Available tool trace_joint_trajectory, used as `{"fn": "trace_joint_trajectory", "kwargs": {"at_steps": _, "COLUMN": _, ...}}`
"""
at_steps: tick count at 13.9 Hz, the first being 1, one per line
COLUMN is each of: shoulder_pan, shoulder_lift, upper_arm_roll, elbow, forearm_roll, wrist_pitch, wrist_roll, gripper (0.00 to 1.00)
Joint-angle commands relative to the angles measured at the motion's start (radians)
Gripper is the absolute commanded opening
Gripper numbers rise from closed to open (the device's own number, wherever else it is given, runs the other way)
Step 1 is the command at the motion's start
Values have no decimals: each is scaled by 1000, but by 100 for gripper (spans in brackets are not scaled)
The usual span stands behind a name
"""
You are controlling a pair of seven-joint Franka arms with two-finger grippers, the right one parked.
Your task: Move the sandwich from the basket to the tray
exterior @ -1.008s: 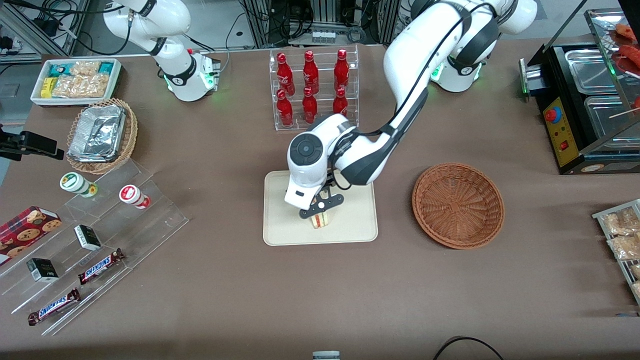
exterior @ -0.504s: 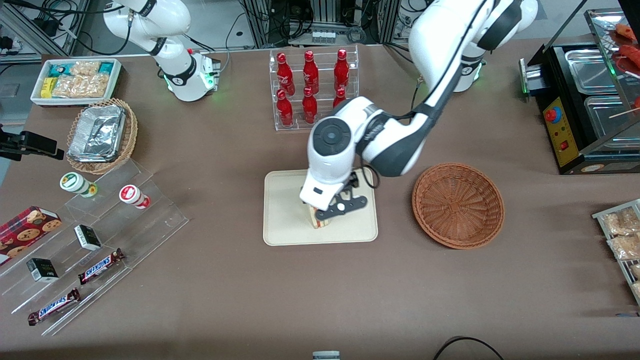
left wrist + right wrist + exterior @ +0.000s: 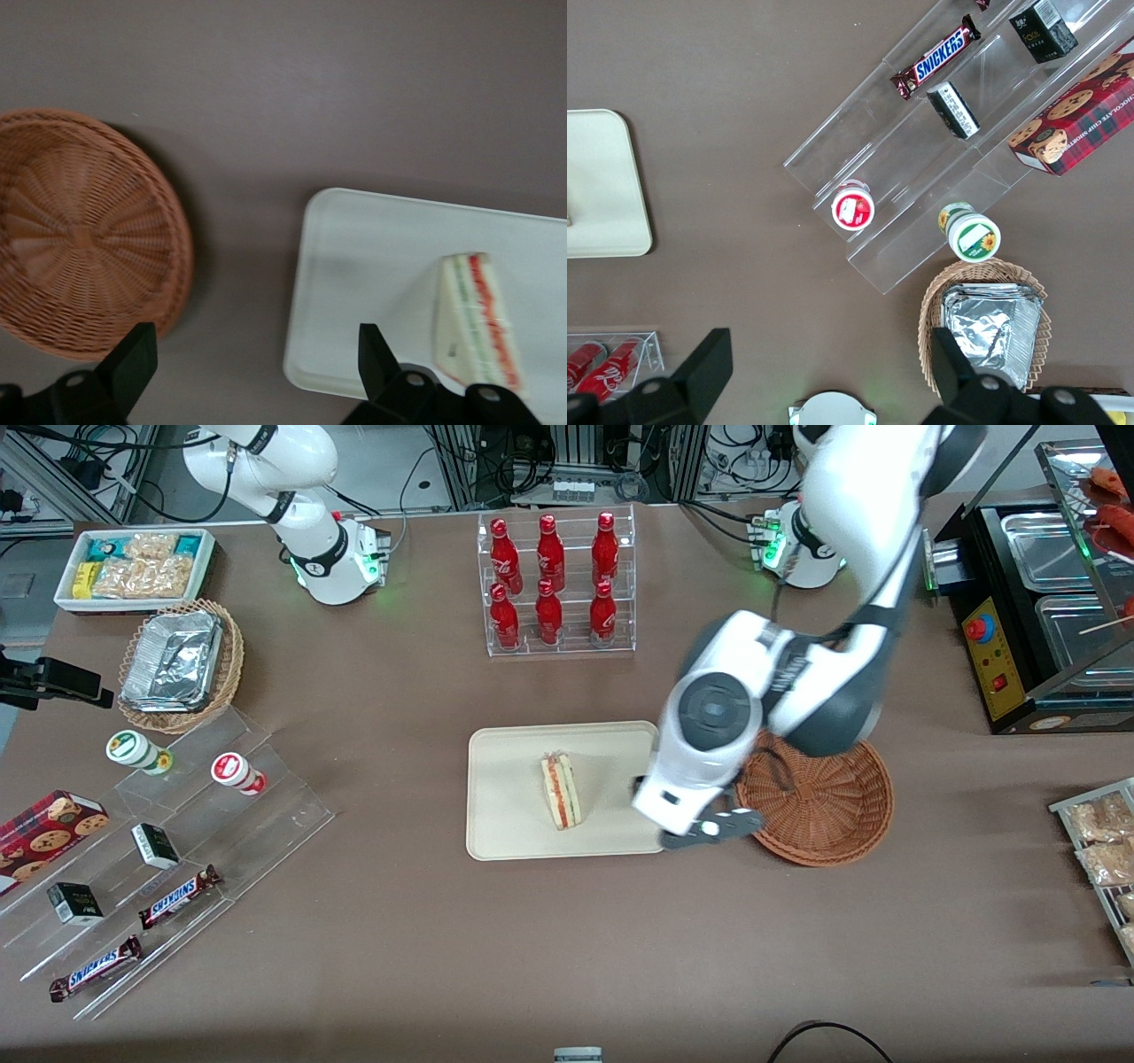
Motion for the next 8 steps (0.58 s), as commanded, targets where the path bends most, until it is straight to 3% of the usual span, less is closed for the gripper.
{"fn": "trace_joint_trajectory", "kwargs": {"at_steps": 1, "shoulder_pan": 73, "shoulder_lift": -148, "upper_arm_roll": -8, "elbow": -178, "forearm_roll": 5, "wrist_pitch": 7, "wrist_roll": 123, "gripper": 100}}
{"fn": "trace_joint_trajectory", "kwargs": {"at_steps": 8, "shoulder_pan": 222, "shoulder_lift": -355, "upper_arm_roll": -8, "elbow": -373, "forearm_roll": 2, "wrist_pitch": 15, "wrist_roll": 362, "gripper": 100}}
